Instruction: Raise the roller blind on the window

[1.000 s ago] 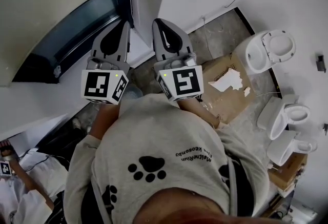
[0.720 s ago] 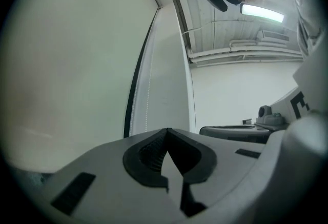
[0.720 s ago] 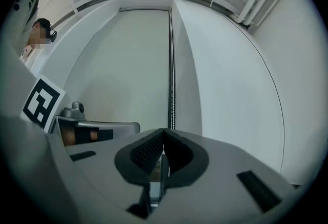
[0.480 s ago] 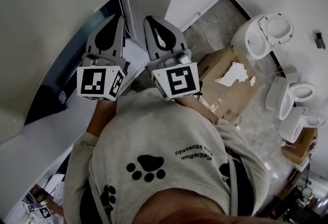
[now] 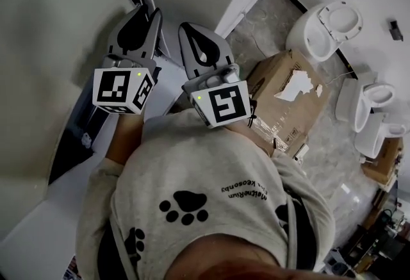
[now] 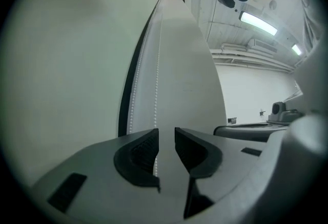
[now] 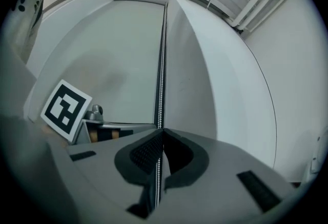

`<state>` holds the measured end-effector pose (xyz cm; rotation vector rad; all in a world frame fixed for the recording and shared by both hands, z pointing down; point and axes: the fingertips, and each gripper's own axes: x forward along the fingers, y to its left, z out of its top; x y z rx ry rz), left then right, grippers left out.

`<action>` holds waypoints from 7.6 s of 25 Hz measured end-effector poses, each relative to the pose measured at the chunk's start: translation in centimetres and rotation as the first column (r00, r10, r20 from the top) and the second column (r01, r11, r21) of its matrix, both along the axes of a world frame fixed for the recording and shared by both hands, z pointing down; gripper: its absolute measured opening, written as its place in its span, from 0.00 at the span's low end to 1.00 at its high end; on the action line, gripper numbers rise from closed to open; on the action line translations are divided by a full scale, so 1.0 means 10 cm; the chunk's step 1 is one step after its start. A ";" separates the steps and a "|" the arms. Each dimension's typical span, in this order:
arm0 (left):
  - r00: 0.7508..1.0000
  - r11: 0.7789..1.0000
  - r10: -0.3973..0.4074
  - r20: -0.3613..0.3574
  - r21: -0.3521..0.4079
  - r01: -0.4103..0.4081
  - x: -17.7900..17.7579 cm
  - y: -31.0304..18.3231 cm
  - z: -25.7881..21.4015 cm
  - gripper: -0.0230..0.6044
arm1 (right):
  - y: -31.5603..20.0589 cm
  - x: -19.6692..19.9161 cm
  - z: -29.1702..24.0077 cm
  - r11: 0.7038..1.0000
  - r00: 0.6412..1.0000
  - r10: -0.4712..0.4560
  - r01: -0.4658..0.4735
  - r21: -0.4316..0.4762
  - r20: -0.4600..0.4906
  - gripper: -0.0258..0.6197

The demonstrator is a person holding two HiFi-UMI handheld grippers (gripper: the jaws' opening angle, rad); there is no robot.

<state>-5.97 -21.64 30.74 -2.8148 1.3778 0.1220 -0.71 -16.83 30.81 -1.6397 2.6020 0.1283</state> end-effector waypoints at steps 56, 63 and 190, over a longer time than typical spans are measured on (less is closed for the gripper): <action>0.998 0.996 0.052 -0.018 -0.076 -0.053 0.09 0.38 0.19 0.07 | -0.18 -0.57 -1.11 0.917 0.912 -0.397 0.400 0.004 -0.098 0.08; 0.999 0.996 0.042 -0.034 -0.081 -0.045 0.07 0.38 0.23 0.07 | -0.22 -0.52 -1.06 0.923 0.921 -0.384 0.383 -0.020 -0.063 0.07; 0.998 0.991 0.057 -0.040 -0.121 -0.061 0.12 0.17 0.86 0.05 | -0.21 -0.42 -0.32 0.932 0.937 -0.349 0.346 -0.111 -0.013 0.17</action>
